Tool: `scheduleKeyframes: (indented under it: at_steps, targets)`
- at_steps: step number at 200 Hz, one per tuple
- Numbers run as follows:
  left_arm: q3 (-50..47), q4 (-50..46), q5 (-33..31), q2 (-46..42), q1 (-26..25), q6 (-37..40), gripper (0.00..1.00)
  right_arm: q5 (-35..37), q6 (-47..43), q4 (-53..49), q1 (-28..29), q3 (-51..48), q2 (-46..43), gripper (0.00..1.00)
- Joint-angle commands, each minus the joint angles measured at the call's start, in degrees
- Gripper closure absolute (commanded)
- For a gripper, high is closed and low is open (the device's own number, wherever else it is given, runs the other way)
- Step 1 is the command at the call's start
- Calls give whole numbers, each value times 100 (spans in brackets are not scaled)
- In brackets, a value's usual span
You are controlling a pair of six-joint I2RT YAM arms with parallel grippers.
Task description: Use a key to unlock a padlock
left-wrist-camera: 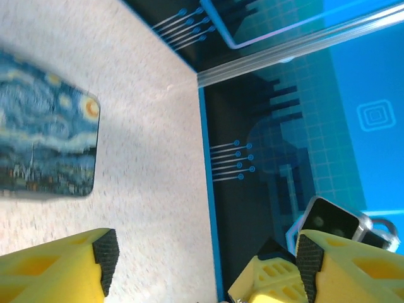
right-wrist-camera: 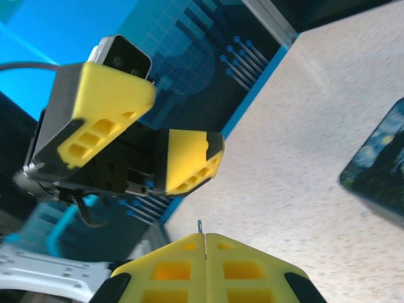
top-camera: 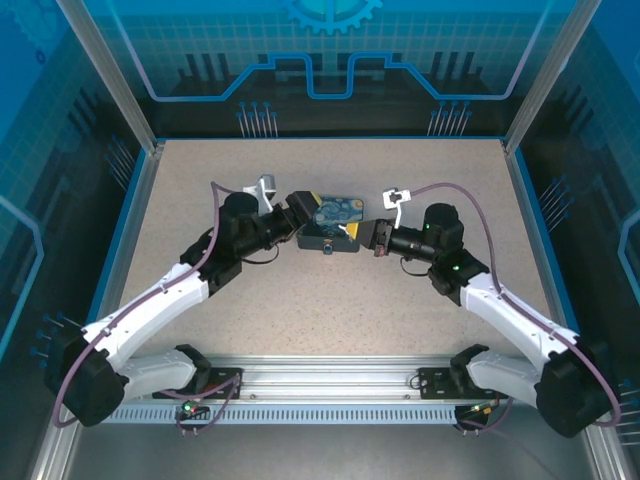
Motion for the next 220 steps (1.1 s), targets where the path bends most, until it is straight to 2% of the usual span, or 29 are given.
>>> scheduleKeyframes:
  at_steps: [1,15,31,61,76,103,150,220]
  targets:
    - [363,-1025,355,203,32,-869,28,1189,-1410,-1136,338,272,-304,100]
    - [548,-1349,406,392,38,-1380,31,1915,-1868,-1248,589,267,-476,100]
    - [578,-1247,506,554,28,-1885,34,2471,-2330,-1403,817,347,-575,100]
    - [992,-1619,512,780,-11,-2098,41,3051,-3072,-1768,1168,669,-592,100]
    - [1082,-1627,516,844,-24,-2202,46,3187,-3312,-1860,1287,801,-548,100]
    - [1192,-1643,498,932,-103,-2286,49,3497,-3675,-1955,1540,979,-359,100]
    - [1353,-1616,500,1108,-288,-2386,50,3636,-3849,-1859,1765,1233,23,100]
    - [1373,-1598,489,1161,-327,-2343,61,4008,-4276,-2022,1995,1491,347,100]
